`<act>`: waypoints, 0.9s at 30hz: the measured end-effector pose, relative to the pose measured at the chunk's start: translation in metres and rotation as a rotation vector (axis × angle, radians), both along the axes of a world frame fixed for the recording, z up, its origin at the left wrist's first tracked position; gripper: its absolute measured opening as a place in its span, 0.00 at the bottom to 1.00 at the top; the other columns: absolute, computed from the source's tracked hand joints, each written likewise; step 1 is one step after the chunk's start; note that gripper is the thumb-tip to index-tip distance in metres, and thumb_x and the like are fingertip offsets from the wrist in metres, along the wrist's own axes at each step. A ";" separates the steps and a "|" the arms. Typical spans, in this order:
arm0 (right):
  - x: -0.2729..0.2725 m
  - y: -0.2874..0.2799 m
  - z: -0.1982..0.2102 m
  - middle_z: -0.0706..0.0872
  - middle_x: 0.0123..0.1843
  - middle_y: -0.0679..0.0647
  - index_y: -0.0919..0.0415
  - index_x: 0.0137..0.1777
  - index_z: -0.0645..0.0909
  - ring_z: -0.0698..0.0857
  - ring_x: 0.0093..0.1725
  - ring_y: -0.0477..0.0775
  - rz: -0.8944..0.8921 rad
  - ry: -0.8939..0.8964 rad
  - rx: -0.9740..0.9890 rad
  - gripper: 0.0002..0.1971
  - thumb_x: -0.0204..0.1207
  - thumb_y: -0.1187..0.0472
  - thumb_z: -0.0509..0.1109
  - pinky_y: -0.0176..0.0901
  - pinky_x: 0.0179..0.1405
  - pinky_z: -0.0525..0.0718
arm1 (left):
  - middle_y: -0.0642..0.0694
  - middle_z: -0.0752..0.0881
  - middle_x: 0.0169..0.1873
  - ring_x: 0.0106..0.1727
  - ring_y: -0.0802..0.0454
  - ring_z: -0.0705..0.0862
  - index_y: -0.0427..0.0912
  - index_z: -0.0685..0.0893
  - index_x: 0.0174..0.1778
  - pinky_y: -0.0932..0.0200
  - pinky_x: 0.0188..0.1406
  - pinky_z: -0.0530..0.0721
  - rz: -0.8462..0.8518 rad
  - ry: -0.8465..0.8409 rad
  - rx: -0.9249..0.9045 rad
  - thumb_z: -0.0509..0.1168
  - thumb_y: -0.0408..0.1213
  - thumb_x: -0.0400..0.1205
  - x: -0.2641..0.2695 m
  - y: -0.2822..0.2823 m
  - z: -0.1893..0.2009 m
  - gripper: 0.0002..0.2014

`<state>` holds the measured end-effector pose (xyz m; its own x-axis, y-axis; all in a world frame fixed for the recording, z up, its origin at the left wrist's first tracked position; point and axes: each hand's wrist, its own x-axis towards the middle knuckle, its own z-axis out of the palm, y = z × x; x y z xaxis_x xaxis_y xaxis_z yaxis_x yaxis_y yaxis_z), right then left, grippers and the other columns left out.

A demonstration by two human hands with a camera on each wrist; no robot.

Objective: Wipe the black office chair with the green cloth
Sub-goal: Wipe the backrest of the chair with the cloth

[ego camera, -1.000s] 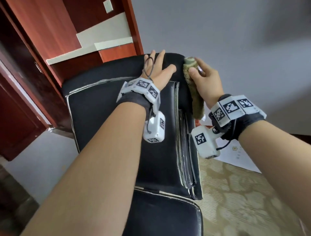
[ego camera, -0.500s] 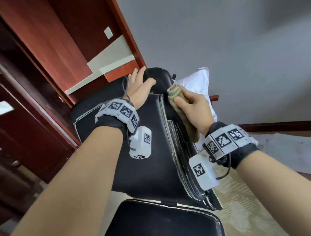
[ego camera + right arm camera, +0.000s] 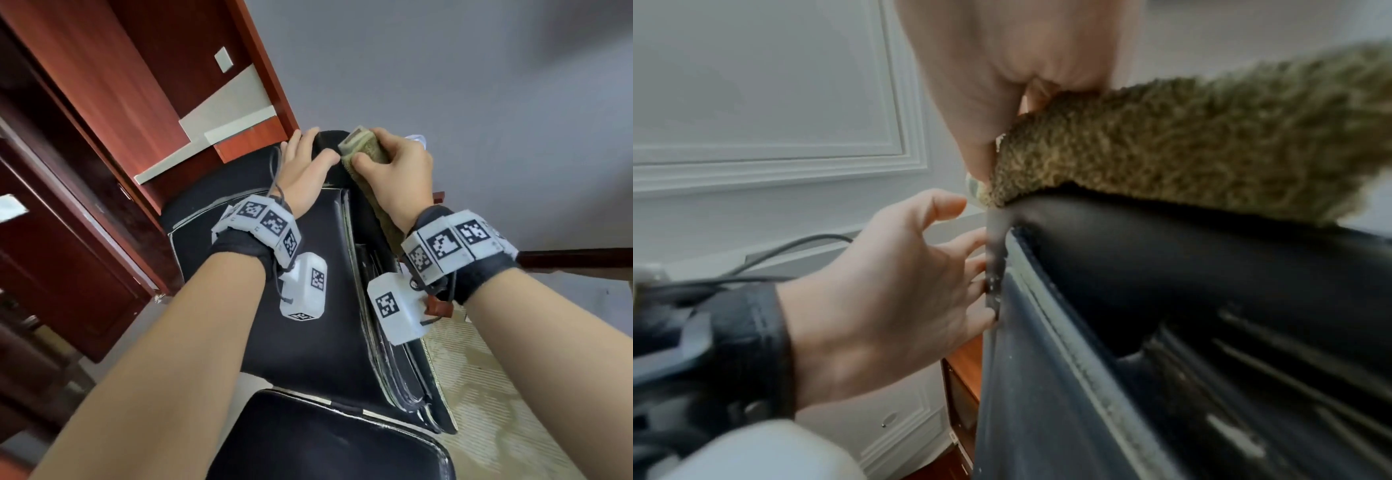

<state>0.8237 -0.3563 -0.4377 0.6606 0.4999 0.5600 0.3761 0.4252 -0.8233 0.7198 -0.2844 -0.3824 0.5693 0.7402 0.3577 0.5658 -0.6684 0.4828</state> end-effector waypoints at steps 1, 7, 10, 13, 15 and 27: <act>-0.001 -0.005 0.000 0.78 0.32 0.35 0.53 0.55 0.86 0.79 0.35 0.33 -0.032 -0.009 -0.003 0.12 0.73 0.62 0.69 0.17 0.41 0.72 | 0.51 0.48 0.83 0.83 0.54 0.40 0.53 0.57 0.81 0.48 0.81 0.44 -0.010 -0.006 0.000 0.51 0.56 0.68 0.000 -0.003 0.000 0.41; -0.010 -0.037 0.003 0.81 0.35 0.39 0.53 0.60 0.85 0.77 0.34 0.33 -0.075 -0.035 -0.048 0.14 0.75 0.62 0.68 0.10 0.34 0.66 | 0.49 0.50 0.83 0.83 0.54 0.41 0.52 0.59 0.81 0.47 0.81 0.45 -0.036 -0.003 -0.013 0.51 0.56 0.68 -0.001 -0.024 0.004 0.40; -0.018 -0.049 0.003 0.84 0.38 0.44 0.53 0.61 0.84 0.76 0.35 0.32 -0.080 -0.037 -0.050 0.14 0.76 0.61 0.67 0.10 0.36 0.66 | 0.49 0.50 0.83 0.83 0.53 0.41 0.52 0.59 0.81 0.50 0.79 0.45 -0.042 -0.001 -0.016 0.50 0.55 0.68 -0.006 -0.035 0.007 0.40; -0.026 -0.062 -0.001 0.86 0.39 0.44 0.52 0.63 0.83 0.82 0.40 0.40 -0.072 -0.001 -0.011 0.16 0.76 0.61 0.67 0.11 0.39 0.69 | 0.49 0.50 0.83 0.83 0.54 0.42 0.52 0.59 0.81 0.50 0.80 0.46 -0.076 -0.009 -0.026 0.49 0.54 0.69 -0.010 -0.050 0.008 0.39; -0.035 -0.075 -0.012 0.87 0.44 0.46 0.51 0.69 0.79 0.82 0.45 0.40 -0.080 0.024 0.002 0.20 0.77 0.61 0.68 0.11 0.43 0.68 | 0.50 0.50 0.83 0.83 0.54 0.43 0.52 0.59 0.81 0.50 0.81 0.46 -0.103 -0.013 -0.028 0.49 0.53 0.70 -0.012 -0.060 0.008 0.38; -0.023 -0.111 0.010 0.86 0.62 0.49 0.52 0.73 0.75 0.77 0.69 0.47 -0.085 -0.118 -0.071 0.24 0.76 0.54 0.68 0.40 0.74 0.68 | 0.50 0.52 0.83 0.83 0.54 0.46 0.52 0.58 0.82 0.52 0.82 0.46 -0.247 -0.034 0.060 0.50 0.29 0.86 -0.033 -0.084 0.002 0.27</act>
